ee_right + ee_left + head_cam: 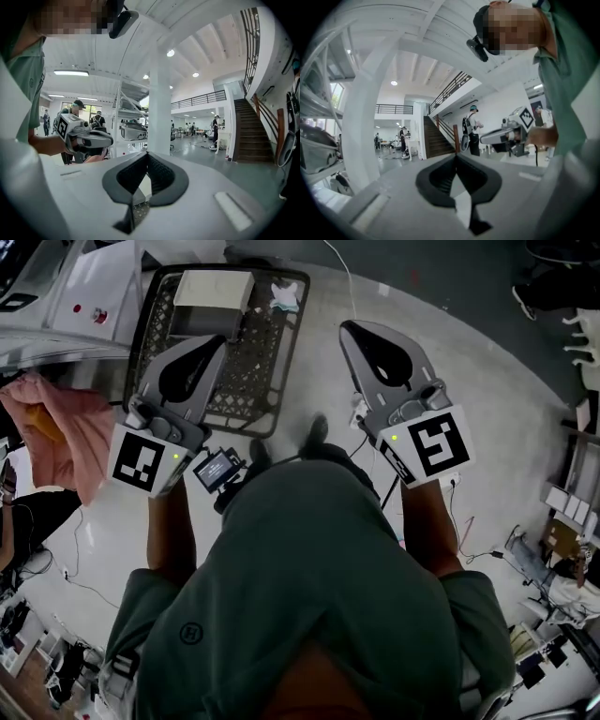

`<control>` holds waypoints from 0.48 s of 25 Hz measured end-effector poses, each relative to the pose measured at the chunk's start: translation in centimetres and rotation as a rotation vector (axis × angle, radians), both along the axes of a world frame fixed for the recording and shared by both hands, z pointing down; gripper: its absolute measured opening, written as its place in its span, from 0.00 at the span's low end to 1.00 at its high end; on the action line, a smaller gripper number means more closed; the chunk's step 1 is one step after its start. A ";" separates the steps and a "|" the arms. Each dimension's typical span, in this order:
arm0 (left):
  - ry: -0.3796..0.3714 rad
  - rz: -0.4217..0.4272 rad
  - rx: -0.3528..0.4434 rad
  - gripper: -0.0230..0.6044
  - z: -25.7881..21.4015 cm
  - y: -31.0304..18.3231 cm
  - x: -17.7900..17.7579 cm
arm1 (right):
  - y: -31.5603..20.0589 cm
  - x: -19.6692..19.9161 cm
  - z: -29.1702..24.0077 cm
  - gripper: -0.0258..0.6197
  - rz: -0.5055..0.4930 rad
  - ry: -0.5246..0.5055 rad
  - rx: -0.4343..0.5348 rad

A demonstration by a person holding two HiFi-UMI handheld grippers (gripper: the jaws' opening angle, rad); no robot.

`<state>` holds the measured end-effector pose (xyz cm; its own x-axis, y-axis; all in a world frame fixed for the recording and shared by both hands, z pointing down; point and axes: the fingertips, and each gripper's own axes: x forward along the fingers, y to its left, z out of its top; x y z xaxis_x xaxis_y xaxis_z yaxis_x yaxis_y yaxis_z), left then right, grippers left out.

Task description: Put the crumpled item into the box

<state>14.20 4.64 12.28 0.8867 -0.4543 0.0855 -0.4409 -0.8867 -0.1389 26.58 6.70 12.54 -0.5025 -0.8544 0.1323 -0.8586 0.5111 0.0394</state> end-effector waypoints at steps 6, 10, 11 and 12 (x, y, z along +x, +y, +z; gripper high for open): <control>-0.039 -0.081 -0.011 0.04 0.7 -1.2 1.2 | -2.5 1.8 0.7 0.05 -0.073 -0.025 0.000; -0.059 -0.126 -0.020 0.04 1.3 -2.3 1.6 | -4.0 2.6 1.5 0.05 -0.105 -0.034 -0.010; -0.063 -0.134 -0.023 0.04 1.4 -2.6 1.6 | -4.4 2.8 1.8 0.05 -0.111 -0.033 -0.016; -0.065 -0.141 -0.026 0.04 1.6 -3.0 1.5 | -4.9 2.8 2.1 0.05 -0.115 -0.031 -0.021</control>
<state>15.74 1.69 13.84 0.8068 -0.5705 0.1539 -0.5518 -0.8206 -0.1488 29.41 1.84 14.66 -0.6012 -0.7880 0.1324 -0.7949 0.6068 0.0019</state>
